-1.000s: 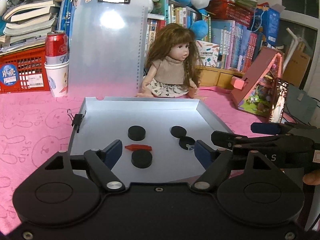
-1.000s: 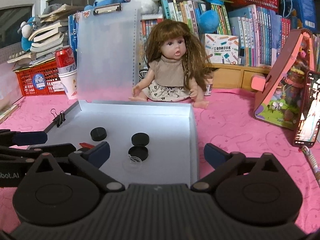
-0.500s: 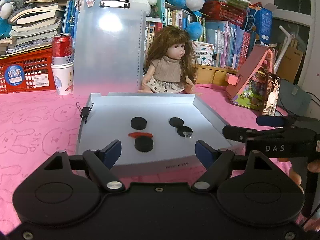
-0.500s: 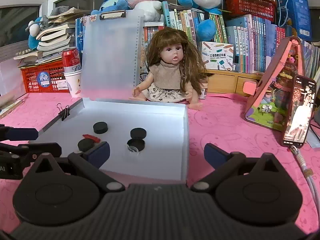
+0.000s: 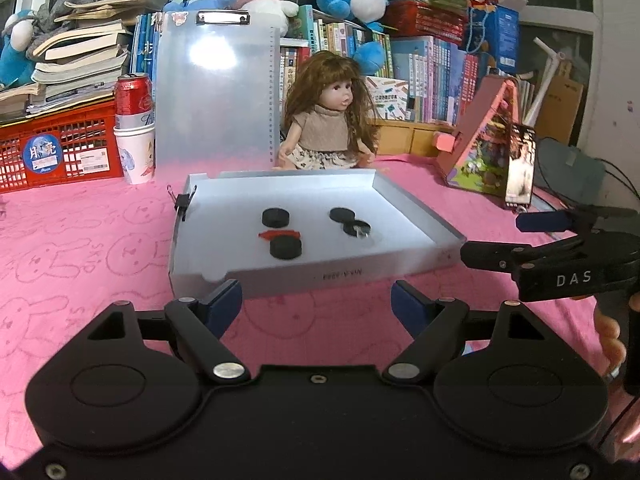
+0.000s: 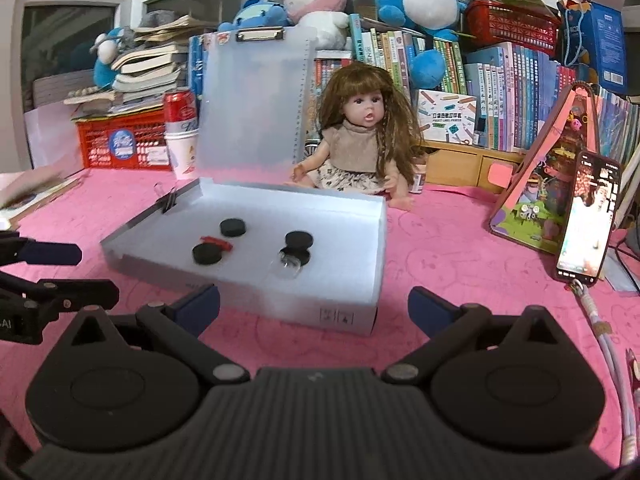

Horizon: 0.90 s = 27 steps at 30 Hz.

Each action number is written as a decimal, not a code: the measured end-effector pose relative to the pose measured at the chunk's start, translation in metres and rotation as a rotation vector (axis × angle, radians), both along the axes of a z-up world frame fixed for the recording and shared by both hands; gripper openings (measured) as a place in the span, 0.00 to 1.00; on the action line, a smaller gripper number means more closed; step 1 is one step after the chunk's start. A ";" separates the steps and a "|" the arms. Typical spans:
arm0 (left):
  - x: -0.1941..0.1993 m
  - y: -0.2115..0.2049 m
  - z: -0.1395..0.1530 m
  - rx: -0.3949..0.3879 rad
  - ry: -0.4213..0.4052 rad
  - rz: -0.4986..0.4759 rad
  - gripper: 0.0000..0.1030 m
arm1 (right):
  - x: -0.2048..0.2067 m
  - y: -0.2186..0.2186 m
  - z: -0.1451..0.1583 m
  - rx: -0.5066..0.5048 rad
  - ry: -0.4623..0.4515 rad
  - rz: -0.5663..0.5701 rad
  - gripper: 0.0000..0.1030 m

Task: Organize rigid objects
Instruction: 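Withdraw both grippers from the box back toward the loose objects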

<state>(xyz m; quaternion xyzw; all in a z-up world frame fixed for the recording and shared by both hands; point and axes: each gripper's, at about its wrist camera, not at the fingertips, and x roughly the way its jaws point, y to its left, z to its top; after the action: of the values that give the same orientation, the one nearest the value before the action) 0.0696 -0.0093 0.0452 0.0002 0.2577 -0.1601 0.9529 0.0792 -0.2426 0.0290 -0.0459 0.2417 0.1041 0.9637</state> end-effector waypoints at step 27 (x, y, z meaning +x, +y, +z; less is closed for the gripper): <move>-0.079 0.013 -0.019 -0.002 0.000 -0.092 0.78 | -0.065 -0.009 -0.028 0.019 0.125 0.125 0.88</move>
<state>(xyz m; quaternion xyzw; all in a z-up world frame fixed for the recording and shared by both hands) -0.0098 0.0036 0.0262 0.0112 0.2573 -0.2038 0.9445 0.0142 -0.2515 0.0008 -0.0449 0.2968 0.1689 0.9388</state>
